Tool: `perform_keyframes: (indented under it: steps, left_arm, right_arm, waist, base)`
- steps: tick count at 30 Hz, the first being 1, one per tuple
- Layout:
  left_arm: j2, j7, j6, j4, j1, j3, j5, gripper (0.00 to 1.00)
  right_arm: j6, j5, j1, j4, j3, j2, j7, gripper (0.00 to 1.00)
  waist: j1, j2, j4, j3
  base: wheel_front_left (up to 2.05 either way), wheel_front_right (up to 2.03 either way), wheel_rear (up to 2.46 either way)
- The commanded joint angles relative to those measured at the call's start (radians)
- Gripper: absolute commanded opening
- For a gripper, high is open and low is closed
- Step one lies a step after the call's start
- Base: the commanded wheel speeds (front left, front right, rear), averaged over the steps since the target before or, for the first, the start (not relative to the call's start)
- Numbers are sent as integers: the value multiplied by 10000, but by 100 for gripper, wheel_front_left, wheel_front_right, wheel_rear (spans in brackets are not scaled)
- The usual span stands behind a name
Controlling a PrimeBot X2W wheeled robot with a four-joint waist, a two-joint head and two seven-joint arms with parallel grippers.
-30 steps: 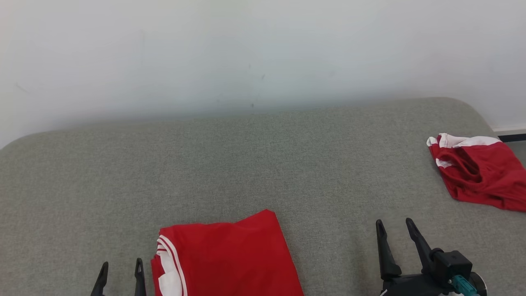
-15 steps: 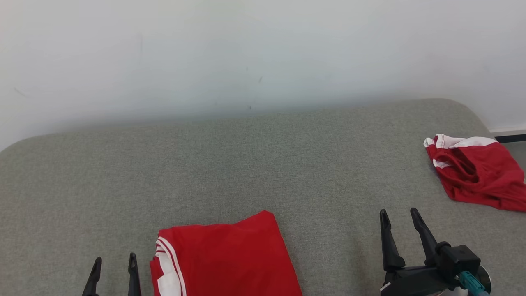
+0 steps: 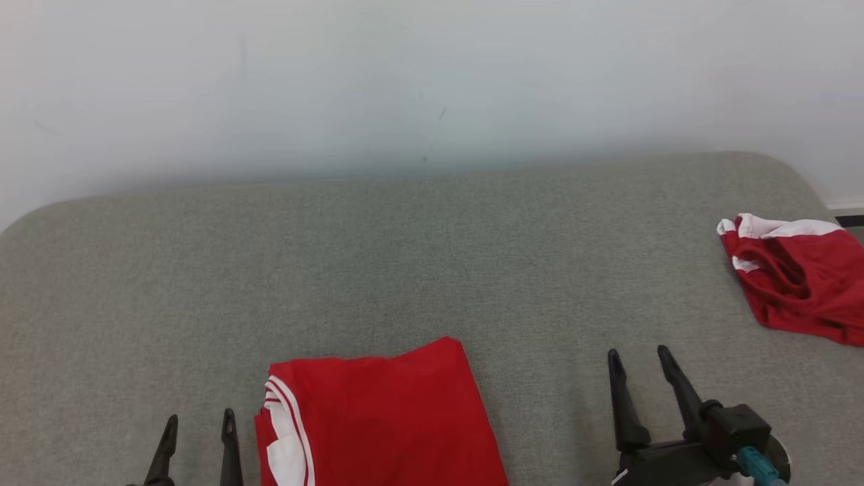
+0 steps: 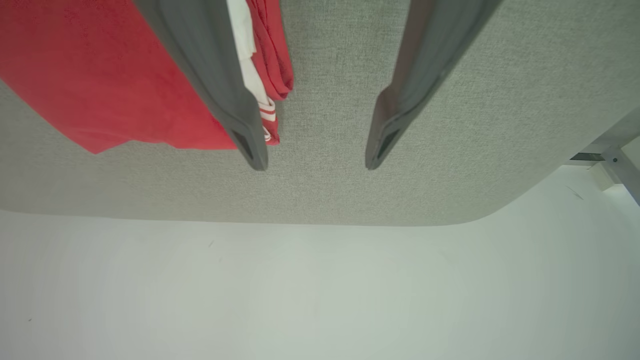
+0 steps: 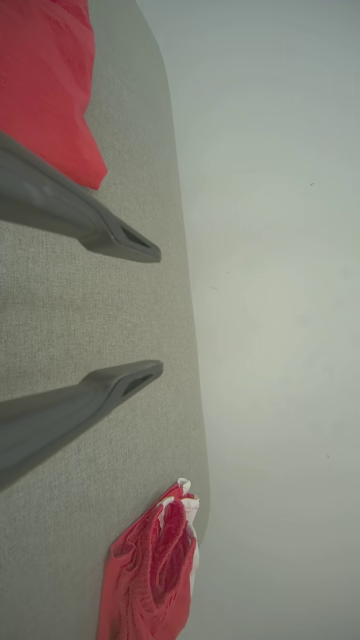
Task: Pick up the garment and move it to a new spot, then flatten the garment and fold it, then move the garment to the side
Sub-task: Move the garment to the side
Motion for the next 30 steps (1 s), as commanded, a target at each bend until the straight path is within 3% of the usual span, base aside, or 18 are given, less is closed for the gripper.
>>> perform_keyframes:
  steps: [1, 13, 25, 26, 27, 28, 29, 30]
  left_arm:
    - [-6, -26, -36, 50, -85, -56, -57, 100]
    - [-4, -26, 98, 39, -918, -1063, -287, 100]
    - [-7, -26, 229, 49, -1250, -1508, -358, 100]
    - [-7, -26, 251, 43, -1247, -1520, -358, 100]
    - [-4, -26, 256, 32, -1240, -1523, -349, 100]
    - [-6, -26, 257, 20, -1232, -1523, -337, 100]
    - [-7, -26, 263, 11, -1216, -1507, -322, 100]
    - [-6, -26, 270, 5, -1186, -1494, -294, 100]
  right_arm:
    - [-30, 26, -49, 72, 135, 28, -32, 100]
    - [-30, 592, -997, 1309, 1695, 19, -31, 100]
    - [-30, 946, -1739, 2835, 2469, -127, -28, 100]
    - [-30, 971, -1786, 3084, 2538, -148, 8, 83]
    - [-30, 1035, -1836, 3226, 2558, -136, 23, 42]
    - [-30, 1049, -1876, 3313, 2591, -121, 23, 15]
    - [-30, 1095, -1872, 3397, 2567, -117, 25, 0]
    - [-30, 1125, -1908, 3436, 2524, -111, 26, 0]
  waist:
    - [0, 0, 204, 227]
    - [0, 0, 1460, 1959]
    - [0, 0, 2206, 2422]
    - [0, 0, 2224, 2432]
    - [0, 0, 2233, 2441]
    - [0, 0, 2235, 2447]
    - [0, 0, 2213, 2445]
    - [0, 0, 2170, 2428]
  base:
    - [0, 0, 0]
    - [0, 0, 0]
    - [0, 0, 0]
    - [0, 0, 0]
    - [0, 0, 0]
    - [0, 0, 0]
    - [0, 0, 0]
    - [0, 0, 0]
